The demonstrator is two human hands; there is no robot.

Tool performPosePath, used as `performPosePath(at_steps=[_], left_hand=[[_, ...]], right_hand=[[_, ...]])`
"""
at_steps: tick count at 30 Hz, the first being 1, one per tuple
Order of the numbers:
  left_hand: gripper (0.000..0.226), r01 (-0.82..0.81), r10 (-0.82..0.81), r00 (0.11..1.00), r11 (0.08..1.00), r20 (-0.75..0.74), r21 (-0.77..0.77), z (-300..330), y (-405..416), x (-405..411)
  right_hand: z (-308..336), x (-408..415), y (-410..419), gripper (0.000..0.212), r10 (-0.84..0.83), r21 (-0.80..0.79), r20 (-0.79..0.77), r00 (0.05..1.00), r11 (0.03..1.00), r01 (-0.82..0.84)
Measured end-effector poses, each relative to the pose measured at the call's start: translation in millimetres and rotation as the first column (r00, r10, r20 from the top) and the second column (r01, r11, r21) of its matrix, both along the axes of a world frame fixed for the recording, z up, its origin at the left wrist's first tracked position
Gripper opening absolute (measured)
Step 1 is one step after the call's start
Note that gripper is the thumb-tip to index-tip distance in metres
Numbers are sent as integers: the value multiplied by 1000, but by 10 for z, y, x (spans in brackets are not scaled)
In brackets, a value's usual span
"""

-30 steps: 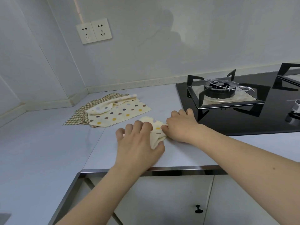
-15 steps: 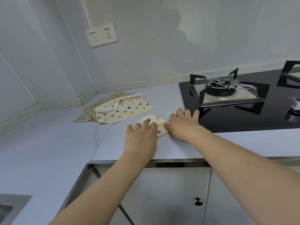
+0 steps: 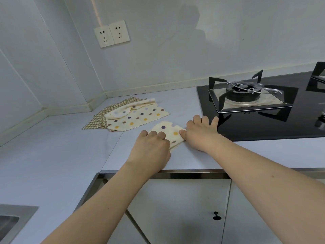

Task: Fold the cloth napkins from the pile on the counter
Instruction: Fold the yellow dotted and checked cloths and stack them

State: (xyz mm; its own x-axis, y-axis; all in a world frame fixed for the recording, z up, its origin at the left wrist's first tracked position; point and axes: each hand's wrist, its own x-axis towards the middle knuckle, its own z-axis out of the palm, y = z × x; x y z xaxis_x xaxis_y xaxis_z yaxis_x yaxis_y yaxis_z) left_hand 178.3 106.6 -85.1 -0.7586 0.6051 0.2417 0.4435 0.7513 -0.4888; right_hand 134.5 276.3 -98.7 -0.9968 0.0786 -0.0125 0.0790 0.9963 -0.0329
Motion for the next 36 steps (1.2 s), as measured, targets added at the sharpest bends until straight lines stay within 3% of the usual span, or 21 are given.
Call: performPosePath(at_steps=[9, 11, 13, 15, 17, 19, 21, 25, 28, 30, 31, 34, 36], left_hand=[[32, -84, 85, 990, 996, 109, -9, 225, -167, 302], [34, -138, 96, 973, 971, 212, 196, 282, -267, 186], [33, -207, 59, 955, 834, 291, 511, 306, -314, 7], [30, -311, 54, 924, 682, 379, 662, 261, -288, -233], [40, -442, 109, 852, 675, 513, 591, 190, -237, -458], [51, -543, 238, 766, 736, 597, 403, 125, -193, -636], [43, -584, 302, 721, 750, 624, 312, 97, -157, -752], [17, -594, 144, 665, 696, 732, 403, 156, -103, -870], [29, -584, -65, 672, 565, 737, 582, 127, -131, -863], [38, -614, -246, 642, 401, 726, 679, 105, -126, -767], [40, -640, -305, 623, 330, 720, 693, 91, -110, -726], [20, -684, -361, 603, 224, 711, 694, 149, -18, -557], [35, -722, -460, 550, 157, 697, 674, 210, 34, -453]], right_hand=[[-71, 30, 37, 50, 24, -53, -102, 995, 998, -30], [-100, 49, 34, 48, 20, -75, -158, 987, 997, -32], [-120, 57, 20, 48, 10, -75, -201, 979, 997, -25], [-128, 65, 5, 53, 6, -67, -213, 977, 998, -21], [-127, 71, 9, 64, 15, -70, -206, 978, 997, -29], [-105, 75, 22, 75, 35, -65, -184, 982, 997, -48], [-99, 69, 33, 78, 66, -42, -169, 983, 996, -75], [-89, 70, 63, 60, 127, -98, -213, 969, 984, -150], [-59, 120, 95, 35, 138, -264, -296, 945, 939, -220], [-42, 159, 128, 25, 95, -502, -276, 956, 834, -228], [-27, 182, 145, 24, 72, -659, -256, 964, 717, -228], [112, 276, 232, 41, 17, -942, -244, 970, 232, -242], [232, 350, 288, 52, 10, -974, -225, 974, -8, -225]])
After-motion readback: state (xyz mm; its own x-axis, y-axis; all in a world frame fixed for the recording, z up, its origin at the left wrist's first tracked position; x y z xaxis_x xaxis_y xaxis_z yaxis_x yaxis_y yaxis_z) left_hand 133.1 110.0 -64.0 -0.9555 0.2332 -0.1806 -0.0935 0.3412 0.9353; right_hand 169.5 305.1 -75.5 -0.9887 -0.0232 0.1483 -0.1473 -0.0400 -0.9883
